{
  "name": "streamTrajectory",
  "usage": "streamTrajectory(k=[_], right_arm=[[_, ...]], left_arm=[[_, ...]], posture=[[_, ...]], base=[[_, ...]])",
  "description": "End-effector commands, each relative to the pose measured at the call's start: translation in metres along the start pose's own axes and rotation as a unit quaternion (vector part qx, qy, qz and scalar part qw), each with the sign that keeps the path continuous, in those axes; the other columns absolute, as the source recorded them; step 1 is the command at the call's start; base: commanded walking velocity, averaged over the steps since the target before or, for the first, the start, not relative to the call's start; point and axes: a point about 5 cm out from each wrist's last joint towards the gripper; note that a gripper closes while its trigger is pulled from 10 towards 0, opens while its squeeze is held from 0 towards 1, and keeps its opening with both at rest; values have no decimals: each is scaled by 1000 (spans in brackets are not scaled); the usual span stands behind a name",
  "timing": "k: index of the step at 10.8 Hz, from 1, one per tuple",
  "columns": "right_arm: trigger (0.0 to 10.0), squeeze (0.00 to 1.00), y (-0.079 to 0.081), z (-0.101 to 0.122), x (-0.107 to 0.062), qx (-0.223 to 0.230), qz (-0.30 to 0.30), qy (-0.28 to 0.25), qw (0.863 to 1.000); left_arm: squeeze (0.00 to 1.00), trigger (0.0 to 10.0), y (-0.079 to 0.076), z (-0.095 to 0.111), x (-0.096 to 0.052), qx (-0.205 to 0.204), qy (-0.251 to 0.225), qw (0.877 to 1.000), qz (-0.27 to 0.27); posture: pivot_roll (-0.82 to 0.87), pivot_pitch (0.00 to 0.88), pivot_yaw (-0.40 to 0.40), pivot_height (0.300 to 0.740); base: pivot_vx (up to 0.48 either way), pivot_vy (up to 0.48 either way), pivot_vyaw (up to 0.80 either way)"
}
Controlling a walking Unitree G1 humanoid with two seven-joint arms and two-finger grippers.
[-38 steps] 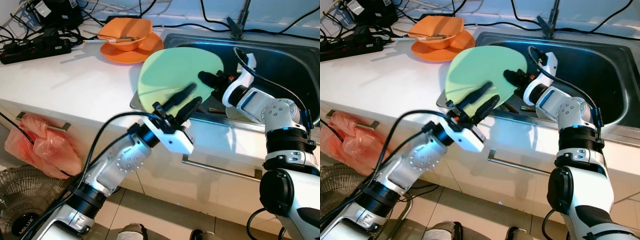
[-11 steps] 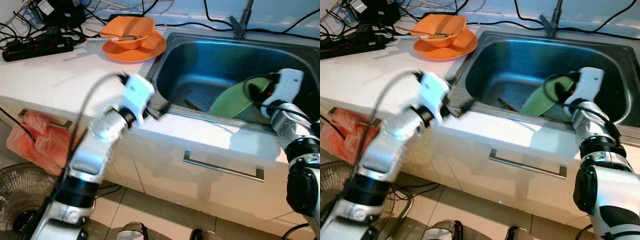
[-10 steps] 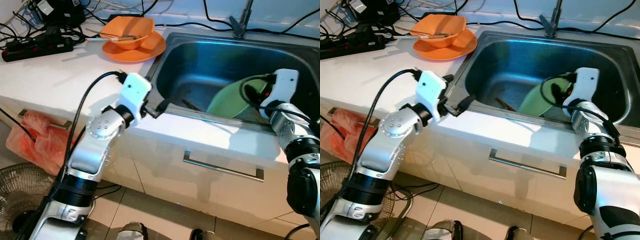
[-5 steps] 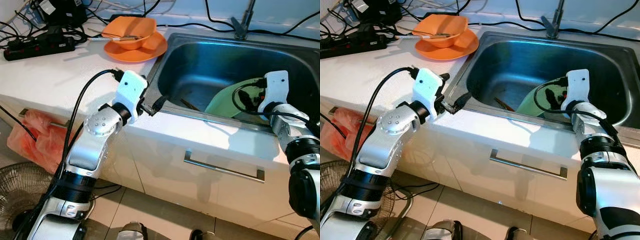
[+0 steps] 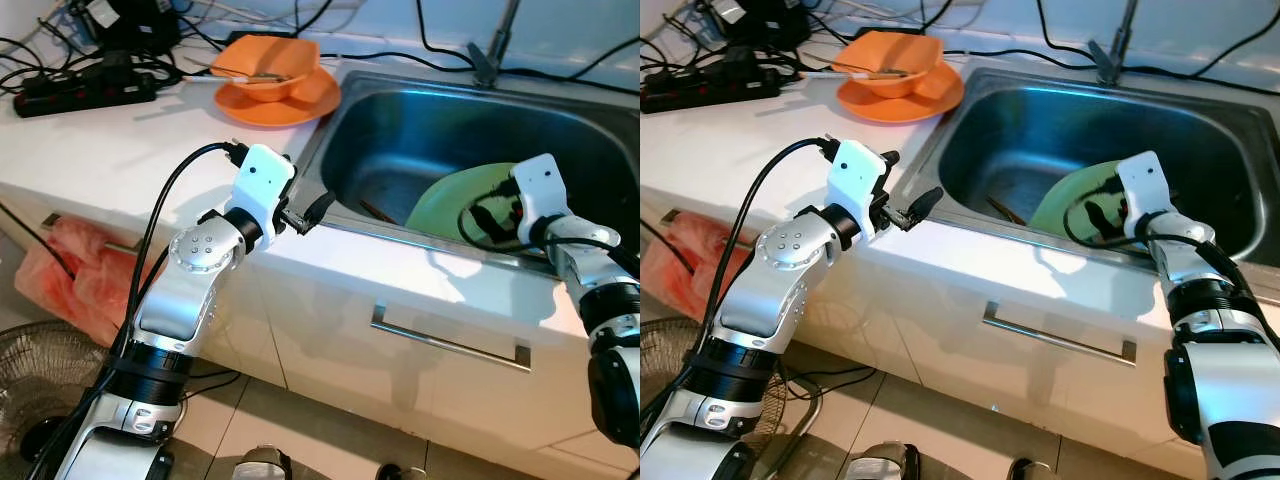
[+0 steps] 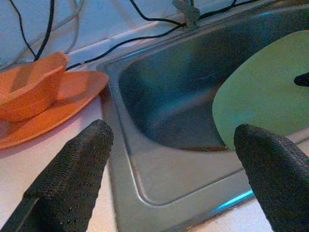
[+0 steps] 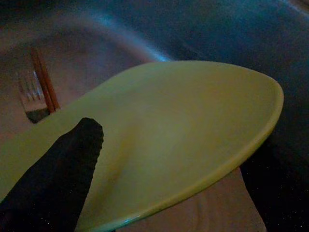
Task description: Kitchen organization
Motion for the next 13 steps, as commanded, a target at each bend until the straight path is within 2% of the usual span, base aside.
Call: streamTrajectory(k=[1, 3, 4, 6, 8, 9, 10, 11, 12, 13], right_arm=[[10000, 1000, 7, -38, -3, 2, 11, 70, 997], [10000, 1000, 1, -40, -5, -41, 0, 83, 996], [10000, 1000, -7, -42, -8, -55, -21, 93, 994], [10000, 1000, -19, -28, -9, -46, -59, 63, 995], [10000, 1000, -15, -16, -6, -43, -44, 36, 997], [10000, 1000, -9, -11, -4, -28, -24, 21, 999], [10000, 1000, 1, 2, 0, 19, 5, -24, 1000], [10000, 1000, 6, 13, 1, 46, 21, -54, 997], [10000, 0, 15, 31, 2, 93, 49, -108, 989], [10000, 0, 20, 44, 2, 114, 57, -141, 982]], left_arm=[[1000, 10000, 4, -1, -1, 3, 4, 1000, 6], [1000, 10000, 4, -2, 0, 5, 8, 1000, 3], [1000, 10000, 2, -4, 0, 7, 15, 1000, -3], [1000, 10000, -2, -6, -1, -2, 21, 999, -27], [1000, 10000, -6, -4, 0, -2, 17, 998, -55], [1000, 10000, -6, -3, -1, -1, 16, 998, -61], [1000, 10000, -3, -2, 0, 0, 15, 998, -53], [1000, 10000, 1, -2, 1, 1, 15, 999, -39], [1000, 10000, 14, 0, 2, 2, 7, 1000, 6], [596, 10000, 20, 1, 2, 6, 5, 1000, 25]], posture=[[199, 99, 58, 740], [196, 99, 56, 740], [195, 99, 54, 740], [195, 101, 54, 740], [195, 102, 55, 740], [192, 101, 58, 740], [186, 102, 59, 740], [185, 101, 60, 740], [184, 98, 59, 740], [186, 95, 58, 740]], base=[[0, 0, 0], [0, 0, 0], [0, 0, 0], [0, 0, 0], [0, 0, 0], [0, 0, 0], [0, 0, 0], [0, 0, 0], [0, 0, 0], [0, 0, 0]])
Point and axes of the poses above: a point about 5 cm out from each wrist's last joint towards the gripper, its own x axis pointing out of the wrist towards the gripper, its own z axis along the axis of the wrist's last joint, y = z × x, and after that the axes turned 3 degrees about x, right-handed
